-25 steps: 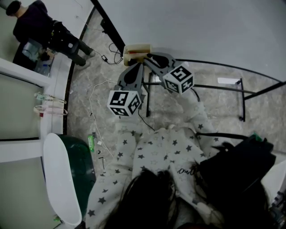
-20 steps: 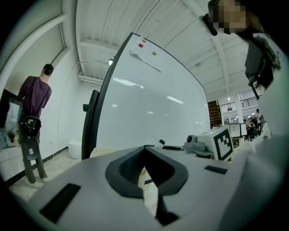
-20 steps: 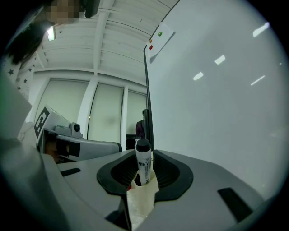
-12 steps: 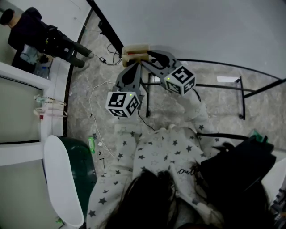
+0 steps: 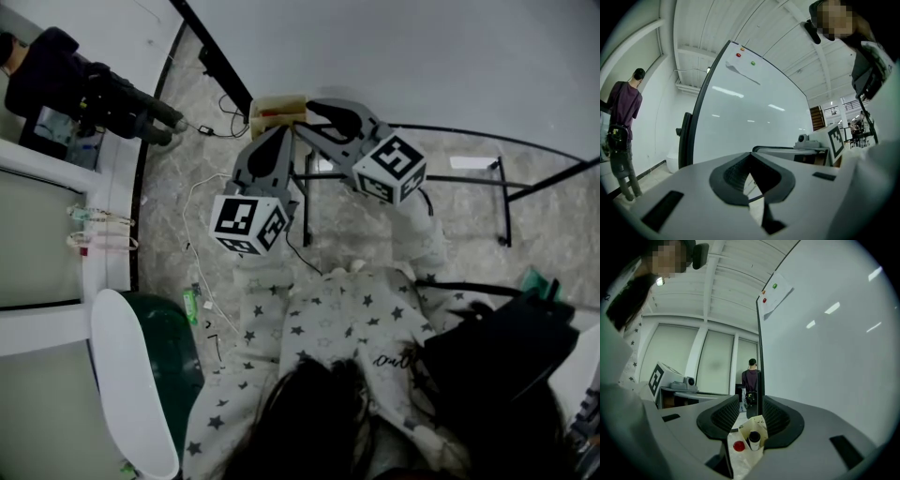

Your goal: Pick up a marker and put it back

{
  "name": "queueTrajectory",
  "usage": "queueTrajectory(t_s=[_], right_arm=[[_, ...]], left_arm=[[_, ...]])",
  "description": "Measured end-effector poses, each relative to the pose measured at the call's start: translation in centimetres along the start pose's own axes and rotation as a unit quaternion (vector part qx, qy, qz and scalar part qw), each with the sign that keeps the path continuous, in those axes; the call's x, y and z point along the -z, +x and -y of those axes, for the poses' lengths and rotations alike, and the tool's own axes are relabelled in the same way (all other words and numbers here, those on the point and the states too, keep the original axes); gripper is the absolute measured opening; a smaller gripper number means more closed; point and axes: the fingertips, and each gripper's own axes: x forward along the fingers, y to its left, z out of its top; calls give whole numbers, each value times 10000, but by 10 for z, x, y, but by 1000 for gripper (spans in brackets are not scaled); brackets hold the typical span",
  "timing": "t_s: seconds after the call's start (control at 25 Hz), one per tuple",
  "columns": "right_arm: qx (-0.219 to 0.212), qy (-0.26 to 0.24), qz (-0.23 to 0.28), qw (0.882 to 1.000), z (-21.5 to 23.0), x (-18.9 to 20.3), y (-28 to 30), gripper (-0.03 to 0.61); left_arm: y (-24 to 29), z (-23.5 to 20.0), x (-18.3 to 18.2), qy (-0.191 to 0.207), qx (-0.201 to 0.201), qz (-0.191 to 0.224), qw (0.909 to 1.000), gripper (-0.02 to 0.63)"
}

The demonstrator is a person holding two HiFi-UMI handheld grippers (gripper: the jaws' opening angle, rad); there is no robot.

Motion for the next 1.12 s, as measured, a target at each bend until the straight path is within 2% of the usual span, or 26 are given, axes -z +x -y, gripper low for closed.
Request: queueTrajectory(t_s=[0.04, 0.08, 0.16, 0.32, 0.6, 1.12], right_arm=[[5, 0, -17, 10000, -2, -5, -1, 139], [16, 9, 10, 10000, -3, -11, -3, 73], [12, 28, 121, 9999, -5, -25, -7, 10], [-83, 65, 210, 9997, -11, -45, -11, 8], [-162, 173, 179, 9996, -19, -57, -21, 8], [-107, 305, 203, 9993, -18, -49, -25, 8]], left_arm=[[-1, 2, -6, 26, 27, 23, 10000, 0], [-2, 4, -12, 50, 53, 46, 10000, 0], [-3, 8, -23, 93, 101, 91, 9999, 0], [-5, 16, -38, 164, 212, 154, 9995, 0], [-8, 33, -48, 181, 481, 139, 9986, 0], [-11, 30, -46, 192, 373, 137, 9990, 0]])
